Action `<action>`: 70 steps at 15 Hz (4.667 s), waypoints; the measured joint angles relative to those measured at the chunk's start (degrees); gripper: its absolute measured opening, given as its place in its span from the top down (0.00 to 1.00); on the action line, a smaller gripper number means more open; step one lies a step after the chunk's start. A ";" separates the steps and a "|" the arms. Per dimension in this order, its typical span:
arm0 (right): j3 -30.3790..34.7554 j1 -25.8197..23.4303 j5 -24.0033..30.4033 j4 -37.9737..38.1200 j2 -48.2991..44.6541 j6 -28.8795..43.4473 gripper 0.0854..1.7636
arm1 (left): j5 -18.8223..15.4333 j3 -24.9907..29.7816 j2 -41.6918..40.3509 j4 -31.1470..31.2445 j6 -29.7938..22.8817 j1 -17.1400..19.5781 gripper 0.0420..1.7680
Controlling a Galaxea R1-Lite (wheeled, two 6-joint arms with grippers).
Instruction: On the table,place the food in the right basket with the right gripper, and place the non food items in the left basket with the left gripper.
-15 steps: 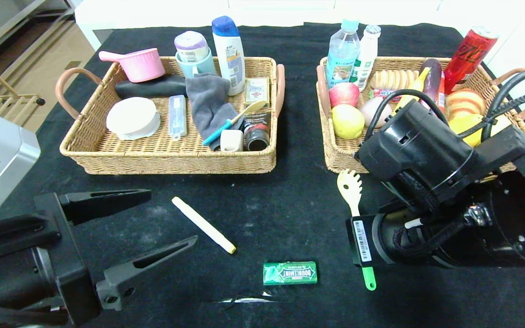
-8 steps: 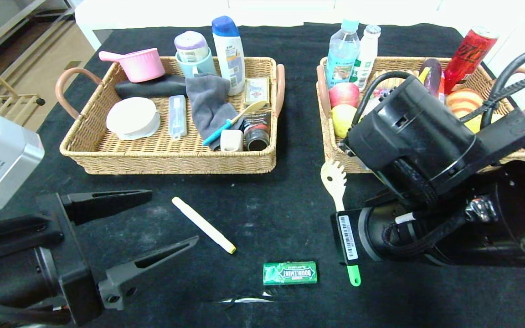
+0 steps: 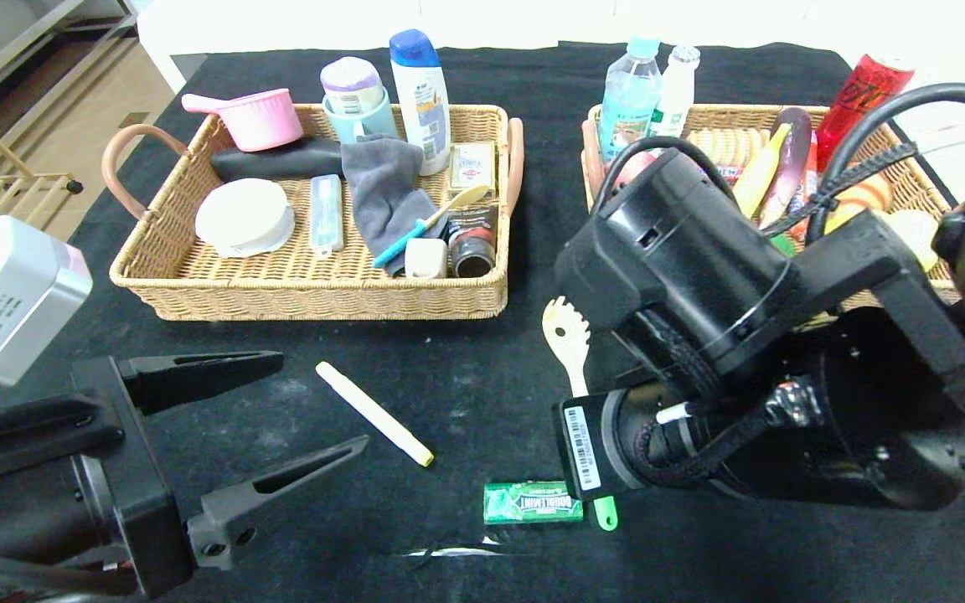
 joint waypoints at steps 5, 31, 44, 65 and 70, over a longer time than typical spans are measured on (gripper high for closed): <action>-8.94 -1.89 -2.12 -1.10 6.67 -0.85 0.92 | 0.13 -0.22 0.45 -0.33 -0.04 0.68 0.03; -11.20 -5.21 -4.57 -9.29 13.51 -0.85 0.53 | 0.74 -1.37 -0.33 -0.41 0.00 3.28 0.03; 11.13 -8.24 12.96 -19.13 -3.80 -34.96 0.13 | 0.85 -1.90 -1.49 -0.33 -0.06 3.77 0.03; 26.08 -0.05 2.86 -29.64 -5.51 -63.00 0.04 | 0.83 -9.36 -9.25 13.36 -0.02 8.48 0.03; 27.34 1.13 2.82 -29.85 -4.38 -63.04 0.04 | 0.71 -9.81 -10.47 13.63 0.02 8.51 0.03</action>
